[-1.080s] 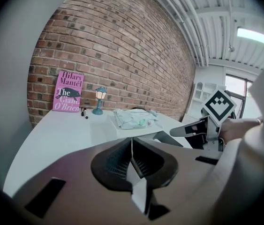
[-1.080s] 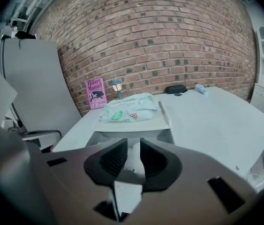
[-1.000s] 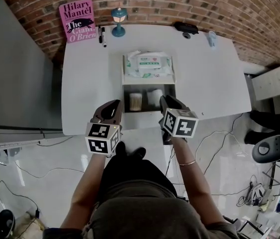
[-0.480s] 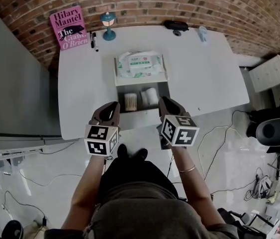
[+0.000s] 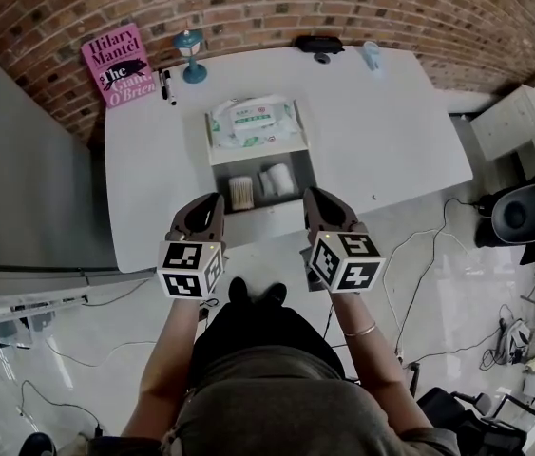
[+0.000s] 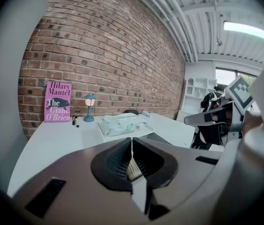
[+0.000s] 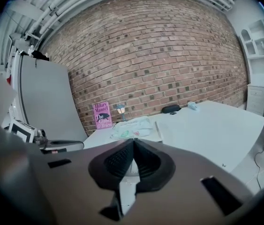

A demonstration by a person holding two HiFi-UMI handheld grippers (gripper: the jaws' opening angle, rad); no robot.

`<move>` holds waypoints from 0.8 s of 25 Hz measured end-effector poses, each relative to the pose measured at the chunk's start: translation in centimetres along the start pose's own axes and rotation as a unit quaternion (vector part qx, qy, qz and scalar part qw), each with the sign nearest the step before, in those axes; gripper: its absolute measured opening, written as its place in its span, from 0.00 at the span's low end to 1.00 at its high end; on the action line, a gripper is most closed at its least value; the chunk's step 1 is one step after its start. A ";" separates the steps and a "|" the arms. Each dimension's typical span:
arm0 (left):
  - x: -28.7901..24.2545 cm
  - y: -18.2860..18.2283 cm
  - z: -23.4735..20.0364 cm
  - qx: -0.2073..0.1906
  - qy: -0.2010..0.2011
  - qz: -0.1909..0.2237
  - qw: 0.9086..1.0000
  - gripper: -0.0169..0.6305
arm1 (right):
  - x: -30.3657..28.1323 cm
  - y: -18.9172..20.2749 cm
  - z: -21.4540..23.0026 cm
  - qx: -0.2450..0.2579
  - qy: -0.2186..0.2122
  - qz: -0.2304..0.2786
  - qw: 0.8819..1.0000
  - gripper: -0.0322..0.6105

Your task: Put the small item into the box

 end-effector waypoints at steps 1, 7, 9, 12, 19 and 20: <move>0.0 -0.1 0.0 0.000 0.000 0.001 1.000 0.07 | 0.3 0.1 0.0 0.000 0.000 0.005 1.000 0.06; 0.1 -0.3 0.4 -0.001 -0.002 0.004 1.000 0.07 | 1.6 0.6 -0.2 0.005 -0.001 0.033 0.999 0.05; 0.2 -0.4 0.5 -0.002 -0.001 0.005 1.000 0.07 | 2.0 0.7 -0.1 0.009 -0.002 0.039 0.999 0.05; 0.3 -0.5 0.5 -0.002 -0.002 0.006 1.000 0.07 | 2.2 0.7 0.0 0.015 -0.002 0.045 0.999 0.05; 0.3 -0.5 0.8 0.000 0.000 0.006 1.000 0.07 | 2.5 0.8 0.4 0.018 -0.002 0.044 0.999 0.05; 0.4 -0.5 0.8 0.000 0.000 0.006 1.000 0.07 | 2.6 0.7 0.4 0.018 -0.002 0.045 0.999 0.05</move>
Point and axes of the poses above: the fingertips, and each gripper's own axes: x backward along the fingers, z to its right, y out of its underside, the point moved 7 cm from there along x, backward along the fingers, and after that the axes turned 9 degrees about -z, right-handed, at the moved point
